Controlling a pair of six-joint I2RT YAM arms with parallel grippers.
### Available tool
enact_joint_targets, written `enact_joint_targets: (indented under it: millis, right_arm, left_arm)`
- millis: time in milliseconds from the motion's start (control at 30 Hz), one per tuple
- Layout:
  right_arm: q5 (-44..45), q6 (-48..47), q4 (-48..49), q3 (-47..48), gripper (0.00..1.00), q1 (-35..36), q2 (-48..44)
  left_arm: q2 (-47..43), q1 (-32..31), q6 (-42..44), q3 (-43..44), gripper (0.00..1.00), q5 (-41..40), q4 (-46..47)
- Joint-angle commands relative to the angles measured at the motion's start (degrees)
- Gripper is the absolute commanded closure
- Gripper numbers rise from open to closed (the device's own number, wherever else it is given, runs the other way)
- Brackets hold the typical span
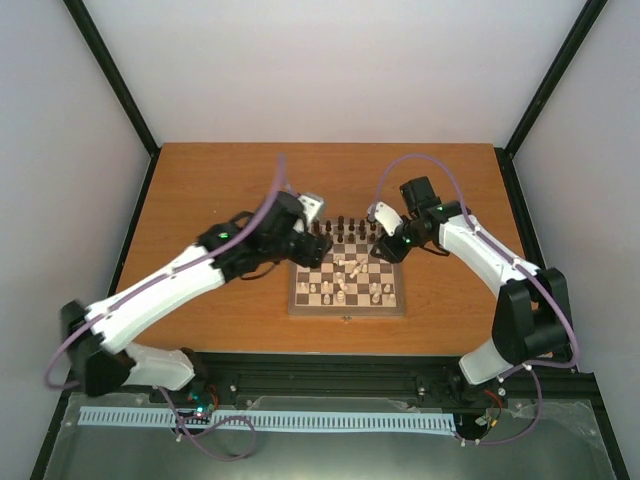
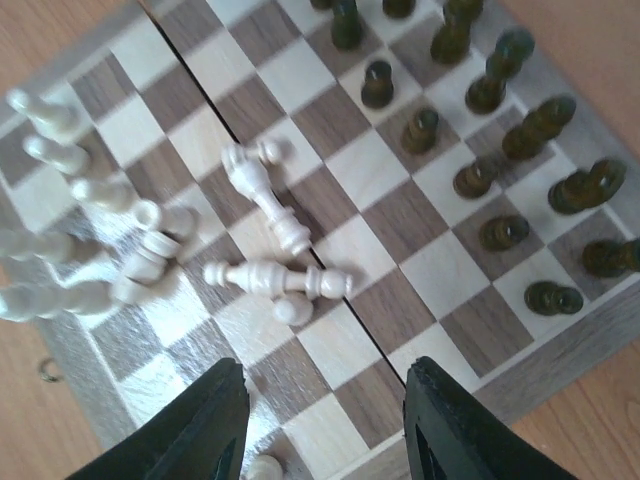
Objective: Set up the chess pieces on the board
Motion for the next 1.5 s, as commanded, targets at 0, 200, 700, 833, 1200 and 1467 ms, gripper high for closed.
enact_joint_targets:
  millis: [0,200,700,833,1200,1467]
  right_arm:
    - [6.21,-2.11,-1.60,0.87,0.56,1.59,2.84]
    - [8.40,-1.23,-1.54,1.38,0.59,5.49,6.99]
    - [12.71,0.72,-1.72,4.72,0.69,9.70,13.93]
    - [12.56,0.75,-1.62,4.40,0.74,9.72,14.33]
    - [11.89,0.60,-1.45,3.29,0.78,9.72,15.54]
    - [11.76,0.78,-1.18,3.03,0.88,9.72,15.05]
  left_arm:
    - [-10.52,3.12,0.27,2.37,0.11,-2.20,-2.13]
    - [-14.75,9.30,2.03,-9.19,0.09,-8.17,3.55]
    - [-17.28,11.68,2.68,-10.94,0.13,-13.64,1.98]
    - [-16.85,11.68,2.68,-10.88,0.13,-13.26,1.86]
    - [-15.69,11.68,2.88,-10.78,0.13,-12.58,1.58]
    - [-15.41,11.68,3.04,-10.73,0.13,-11.59,1.63]
